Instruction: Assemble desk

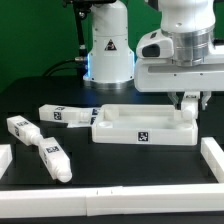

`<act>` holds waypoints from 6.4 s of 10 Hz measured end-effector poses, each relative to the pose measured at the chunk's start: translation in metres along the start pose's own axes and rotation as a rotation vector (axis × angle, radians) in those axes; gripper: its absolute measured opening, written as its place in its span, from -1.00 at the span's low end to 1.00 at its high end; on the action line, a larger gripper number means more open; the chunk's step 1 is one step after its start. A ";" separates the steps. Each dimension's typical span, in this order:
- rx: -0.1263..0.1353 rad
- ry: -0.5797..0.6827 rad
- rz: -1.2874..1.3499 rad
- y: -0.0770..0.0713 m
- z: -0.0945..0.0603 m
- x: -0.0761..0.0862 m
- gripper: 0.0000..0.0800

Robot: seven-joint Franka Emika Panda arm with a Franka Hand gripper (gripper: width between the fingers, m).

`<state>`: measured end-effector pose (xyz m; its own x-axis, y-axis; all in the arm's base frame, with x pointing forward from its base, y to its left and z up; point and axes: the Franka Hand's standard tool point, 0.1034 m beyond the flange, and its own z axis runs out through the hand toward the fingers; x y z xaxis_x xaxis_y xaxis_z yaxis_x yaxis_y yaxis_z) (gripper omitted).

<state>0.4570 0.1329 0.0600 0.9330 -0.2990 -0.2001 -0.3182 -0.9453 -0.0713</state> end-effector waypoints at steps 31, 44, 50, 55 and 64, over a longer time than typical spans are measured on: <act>0.015 0.038 -0.219 0.112 0.010 -0.004 0.62; -0.031 0.074 -0.090 0.203 0.025 -0.007 0.62; -0.051 0.099 -0.115 0.199 0.041 -0.005 -0.02; -0.039 0.066 -0.127 0.197 0.036 0.000 -0.87; -0.028 -0.026 -0.253 0.192 -0.013 0.069 -0.86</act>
Offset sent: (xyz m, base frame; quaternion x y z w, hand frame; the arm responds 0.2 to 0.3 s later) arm 0.0184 0.0642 -0.0033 -0.0805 0.0345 -0.0724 0.9935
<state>0.4629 -0.0713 0.0456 0.9776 -0.0492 -0.2046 -0.0700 -0.9930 -0.0956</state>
